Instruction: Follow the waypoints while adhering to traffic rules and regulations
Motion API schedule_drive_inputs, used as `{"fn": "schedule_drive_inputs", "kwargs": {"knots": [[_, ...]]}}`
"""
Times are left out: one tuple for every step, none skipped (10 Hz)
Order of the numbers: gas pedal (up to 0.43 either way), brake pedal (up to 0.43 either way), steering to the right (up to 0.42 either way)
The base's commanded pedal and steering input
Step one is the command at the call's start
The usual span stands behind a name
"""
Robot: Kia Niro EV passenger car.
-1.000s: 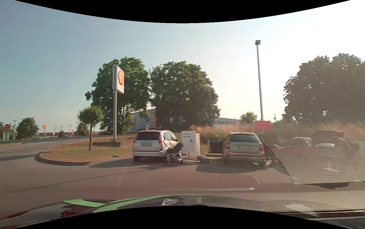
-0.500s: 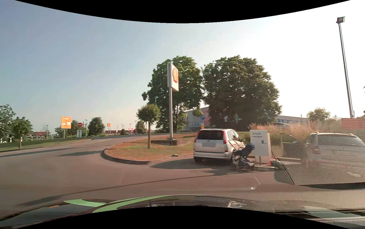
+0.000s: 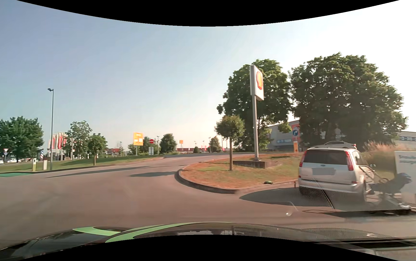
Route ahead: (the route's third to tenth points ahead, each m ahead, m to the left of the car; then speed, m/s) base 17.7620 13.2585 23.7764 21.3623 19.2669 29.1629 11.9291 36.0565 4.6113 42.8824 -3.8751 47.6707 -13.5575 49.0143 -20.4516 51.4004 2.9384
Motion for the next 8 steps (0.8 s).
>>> {"fn": "schedule_drive_inputs", "kwargs": {"knots": [[0.157,0.0,-0.629],[0.157,0.0,-0.605],[0.157,0.0,-0.574],[0.157,0.0,-0.548],[0.157,0.0,-0.516],[0.157,0.0,-0.469],[0.157,0.0,-0.436],[0.157,0.0,-0.394]]}}
